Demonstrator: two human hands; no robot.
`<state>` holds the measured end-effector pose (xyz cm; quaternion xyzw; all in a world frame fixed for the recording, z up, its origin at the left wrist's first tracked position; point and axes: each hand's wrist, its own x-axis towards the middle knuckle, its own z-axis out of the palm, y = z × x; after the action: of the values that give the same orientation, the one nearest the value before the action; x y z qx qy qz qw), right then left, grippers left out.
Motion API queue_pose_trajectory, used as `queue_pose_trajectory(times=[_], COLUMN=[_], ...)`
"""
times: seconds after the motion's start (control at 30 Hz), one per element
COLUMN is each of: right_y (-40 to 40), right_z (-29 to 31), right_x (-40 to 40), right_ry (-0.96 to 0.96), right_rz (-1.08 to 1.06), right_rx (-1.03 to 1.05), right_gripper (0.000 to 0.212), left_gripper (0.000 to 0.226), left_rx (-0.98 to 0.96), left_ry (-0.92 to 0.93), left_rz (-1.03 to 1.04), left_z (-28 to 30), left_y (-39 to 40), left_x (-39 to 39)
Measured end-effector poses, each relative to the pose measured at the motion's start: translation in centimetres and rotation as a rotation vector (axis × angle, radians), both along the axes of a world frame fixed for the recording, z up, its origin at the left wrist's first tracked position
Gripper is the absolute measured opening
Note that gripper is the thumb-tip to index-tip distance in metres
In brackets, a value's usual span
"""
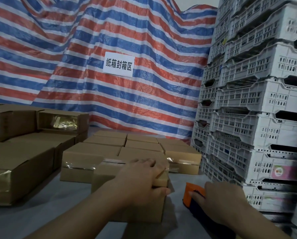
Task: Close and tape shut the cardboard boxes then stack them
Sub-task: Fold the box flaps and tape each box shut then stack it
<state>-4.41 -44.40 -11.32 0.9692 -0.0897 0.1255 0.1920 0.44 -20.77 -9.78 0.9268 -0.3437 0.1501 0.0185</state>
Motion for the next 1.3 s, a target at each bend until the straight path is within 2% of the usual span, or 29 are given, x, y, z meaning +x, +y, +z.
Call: queue_pose_trajectory(times=[0.07, 0.1, 0.17, 0.23, 0.37, 0.53, 0.6, 0.73, 0.77, 0.83, 0.87, 0.93, 1.0, 1.03, 1.1, 1.17, 1.3], right_y=[0.7, 1.4, 3.2, 5.5, 9.7, 10.7, 10.4, 10.2, 10.2, 10.2, 10.2, 10.3, 10.2, 10.2, 10.1, 10.3, 10.7], right_z=[2.7, 4.1, 6.7, 8.0, 4.9, 1.8, 1.1, -0.7, -1.2, -1.8, -2.0, -1.9, -1.7, -1.7, -1.8, -1.9, -2.1], right_x=[0.2, 0.4, 1.4, 2.5, 4.5, 5.7, 5.7, 5.7, 5.7, 5.8, 5.8, 5.7, 5.5, 5.5, 5.4, 5.3, 4.7], right_ry=[-0.096, -0.161, -0.22, -0.174, 0.03, -0.088, -0.115, -0.164, -0.166, -0.163, -0.152, -0.126, -0.117, -0.118, -0.126, -0.136, -0.225], right_rz=[0.103, 0.226, 0.489, 0.608, 0.6, 0.46, 0.434, 0.45, 0.457, 0.448, 0.436, 0.401, 0.387, 0.391, 0.382, 0.359, 0.385], right_rx=[0.074, 0.215, 0.643, 0.978, 1.356, 1.756, 1.852, 2.038, 2.082, 2.121, 2.131, 2.116, 2.099, 2.11, 2.129, 2.152, 2.136], right_gripper=[0.066, 0.061, 0.046, 0.044, 0.059, 0.056, 0.056, 0.049, 0.047, 0.049, 0.051, 0.055, 0.055, 0.054, 0.048, 0.04, 0.057], left_gripper=[0.074, 0.074, 0.074, 0.074, 0.067, 0.068, 0.067, 0.046, 0.051, 0.062, 0.059, 0.041, 0.042, 0.048, 0.06, 0.061, 0.057], left_rx=[0.006, 0.004, 0.004, 0.009, -0.048, -0.115, -0.178, -0.256, -0.36, -0.7, -0.881, -1.084, -1.178, -1.21, -1.223, -1.243, -1.413], left_ry=[0.016, 0.016, 0.012, 0.018, 0.006, 0.007, 0.024, 0.134, 0.224, 0.455, 0.487, 0.337, 0.146, 0.125, 0.22, 0.374, 0.517], left_rz=[-0.001, -0.005, -0.012, -0.004, -0.031, -0.016, 0.001, -0.042, -0.076, -0.113, -0.116, -0.043, 0.045, 0.103, 0.231, 0.274, 0.193], left_z=[0.0, 0.0, 0.0, 0.0, 0.0, -0.3, -0.1, 0.7, 1.0, 1.8, 2.3, 2.9, 2.3, 1.6, -0.2, -2.2, -3.6], left_y=[0.0, 0.0, -0.1, -0.2, 0.0, -0.2, -0.2, 0.3, 0.4, 0.9, 1.5, 3.2, 5.5, 6.5, 7.9, 8.2, 8.5], left_x=[0.0, 0.1, 0.1, 0.0, -0.1, -0.1, -0.3, -0.5, -0.3, -0.2, -0.3, -0.6, -0.3, -0.3, -0.7, -1.0, -1.5])
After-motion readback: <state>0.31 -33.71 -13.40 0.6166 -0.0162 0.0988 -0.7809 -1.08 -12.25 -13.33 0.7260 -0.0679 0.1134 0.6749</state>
